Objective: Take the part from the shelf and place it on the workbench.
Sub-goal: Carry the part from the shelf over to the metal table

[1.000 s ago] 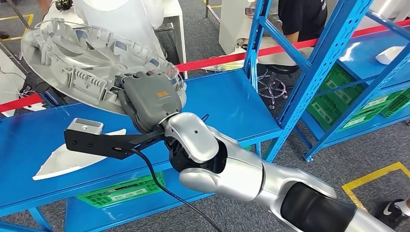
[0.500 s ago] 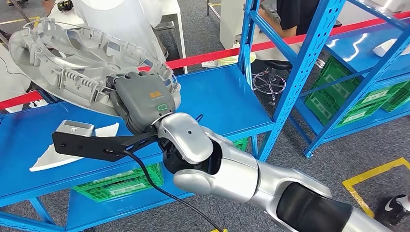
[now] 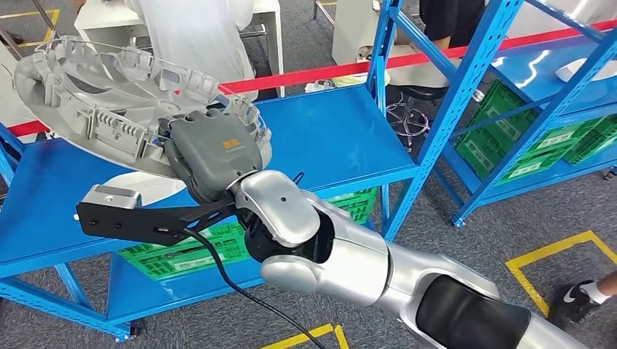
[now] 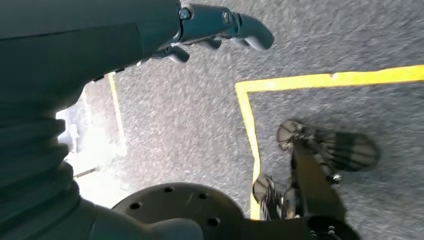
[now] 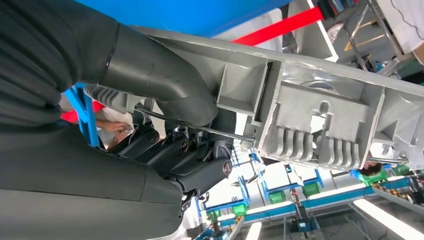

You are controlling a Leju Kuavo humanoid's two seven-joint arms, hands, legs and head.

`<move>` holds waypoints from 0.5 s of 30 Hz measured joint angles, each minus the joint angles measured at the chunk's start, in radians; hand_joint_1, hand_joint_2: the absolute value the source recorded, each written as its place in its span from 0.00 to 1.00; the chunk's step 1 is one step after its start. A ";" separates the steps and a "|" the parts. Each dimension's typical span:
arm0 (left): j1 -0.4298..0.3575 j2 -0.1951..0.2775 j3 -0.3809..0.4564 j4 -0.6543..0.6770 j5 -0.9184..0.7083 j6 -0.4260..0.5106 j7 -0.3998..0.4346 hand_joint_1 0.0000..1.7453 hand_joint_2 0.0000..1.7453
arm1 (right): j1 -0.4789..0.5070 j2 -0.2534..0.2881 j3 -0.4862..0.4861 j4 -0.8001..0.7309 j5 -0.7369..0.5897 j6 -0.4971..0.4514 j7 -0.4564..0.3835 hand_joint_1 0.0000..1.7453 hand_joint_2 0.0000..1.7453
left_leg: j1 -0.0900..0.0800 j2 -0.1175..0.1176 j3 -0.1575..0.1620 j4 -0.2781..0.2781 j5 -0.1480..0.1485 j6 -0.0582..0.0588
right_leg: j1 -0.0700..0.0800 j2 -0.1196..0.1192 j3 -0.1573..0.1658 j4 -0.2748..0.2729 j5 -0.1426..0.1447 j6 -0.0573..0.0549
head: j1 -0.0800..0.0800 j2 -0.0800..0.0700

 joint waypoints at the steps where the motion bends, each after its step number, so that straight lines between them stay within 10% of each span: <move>1: 0.000 -0.002 0.002 0.000 0.001 0.001 0.002 0.00 1.00 | 0.000 0.004 0.000 -0.001 0.000 0.000 0.000 1.00 1.00 | -0.001 0.000 -0.009 0.003 0.006 -0.003 | 0.005 0.000 0.052 -0.073 0.007 -0.009 | 0.000 0.000; 3: -0.002 -0.007 0.005 0.000 0.005 0.006 0.009 0.00 1.00 | -0.001 0.012 0.000 -0.004 0.000 0.000 0.000 1.00 1.00 | 0.000 0.001 -0.018 0.004 0.020 -0.012 | 0.014 0.000 0.115 -0.173 0.001 -0.018 | 0.000 0.000; 7: -0.004 -0.009 0.016 0.000 0.015 0.017 0.020 0.00 1.00 | -0.004 0.022 0.002 -0.007 -0.006 0.003 0.000 1.00 1.00 | 0.003 0.001 -0.029 0.004 0.029 -0.034 | 0.012 -0.004 0.108 -0.207 0.026 -0.031 | 0.000 0.000; 12: -0.003 -0.010 0.024 0.000 0.018 0.021 0.019 0.00 1.00 | -0.005 0.029 0.011 -0.008 -0.015 0.011 0.000 1.00 1.00 | 0.014 0.003 -0.084 0.235 -0.148 -0.059 | 0.005 -0.010 0.048 -0.214 0.084 -0.039 | -0.003 0.000; 15: -0.004 -0.010 0.024 0.000 0.014 0.020 0.016 0.00 1.00 | -0.005 0.029 0.016 -0.008 -0.019 0.014 0.000 1.00 1.00 | 0.025 0.004 -0.020 0.222 -0.087 -0.072 | 0.001 -0.012 0.003 -0.206 0.115 -0.029 | -0.003 0.000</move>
